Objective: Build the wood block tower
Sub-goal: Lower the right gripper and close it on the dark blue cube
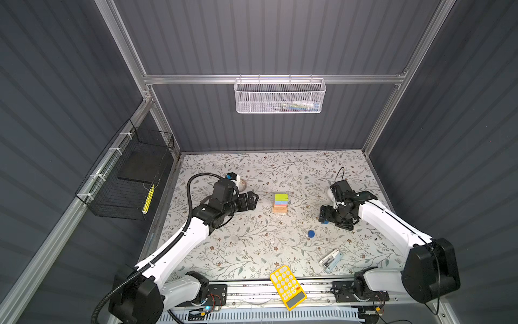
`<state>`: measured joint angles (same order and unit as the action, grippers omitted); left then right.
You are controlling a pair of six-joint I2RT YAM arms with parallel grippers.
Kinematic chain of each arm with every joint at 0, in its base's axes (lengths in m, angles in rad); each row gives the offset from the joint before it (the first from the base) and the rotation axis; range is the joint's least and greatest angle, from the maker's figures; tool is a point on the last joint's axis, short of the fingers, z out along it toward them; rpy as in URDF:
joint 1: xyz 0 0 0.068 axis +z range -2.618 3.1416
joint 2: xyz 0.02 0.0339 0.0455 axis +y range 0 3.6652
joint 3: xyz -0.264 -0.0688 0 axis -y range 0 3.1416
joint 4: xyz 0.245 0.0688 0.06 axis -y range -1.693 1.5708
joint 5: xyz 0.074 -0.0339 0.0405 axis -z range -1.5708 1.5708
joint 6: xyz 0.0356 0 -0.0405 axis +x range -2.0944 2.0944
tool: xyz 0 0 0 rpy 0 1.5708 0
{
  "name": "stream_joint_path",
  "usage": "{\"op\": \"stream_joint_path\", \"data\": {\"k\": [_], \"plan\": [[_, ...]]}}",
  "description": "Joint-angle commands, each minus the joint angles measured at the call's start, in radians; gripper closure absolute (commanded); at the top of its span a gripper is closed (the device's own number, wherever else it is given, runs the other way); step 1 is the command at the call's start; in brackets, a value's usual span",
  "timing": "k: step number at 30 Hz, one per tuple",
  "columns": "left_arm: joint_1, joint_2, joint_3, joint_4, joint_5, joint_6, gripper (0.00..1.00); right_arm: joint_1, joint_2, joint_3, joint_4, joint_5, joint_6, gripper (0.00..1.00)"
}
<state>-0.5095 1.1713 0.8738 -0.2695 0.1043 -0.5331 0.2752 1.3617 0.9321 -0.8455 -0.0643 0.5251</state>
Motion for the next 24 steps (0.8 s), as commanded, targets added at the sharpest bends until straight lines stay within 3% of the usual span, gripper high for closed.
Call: {"op": "stream_joint_path", "data": {"k": [1, 16, 24], "plan": [[0.008, 0.017, -0.017, -0.004, 0.017, 0.016, 0.11, -0.012, 0.031, -0.002, 0.022, -0.006, -0.031, 0.11], [0.022, 0.058, -0.024, 0.004, 0.009, 0.008, 0.1, -0.034, 0.2, 0.069, 0.068, 0.033, -0.079, 0.34], [0.023, 0.082, -0.018, 0.01, 0.015, 0.004, 0.1, -0.037, 0.236, 0.083, 0.084, 0.051, -0.091, 0.39]]}}
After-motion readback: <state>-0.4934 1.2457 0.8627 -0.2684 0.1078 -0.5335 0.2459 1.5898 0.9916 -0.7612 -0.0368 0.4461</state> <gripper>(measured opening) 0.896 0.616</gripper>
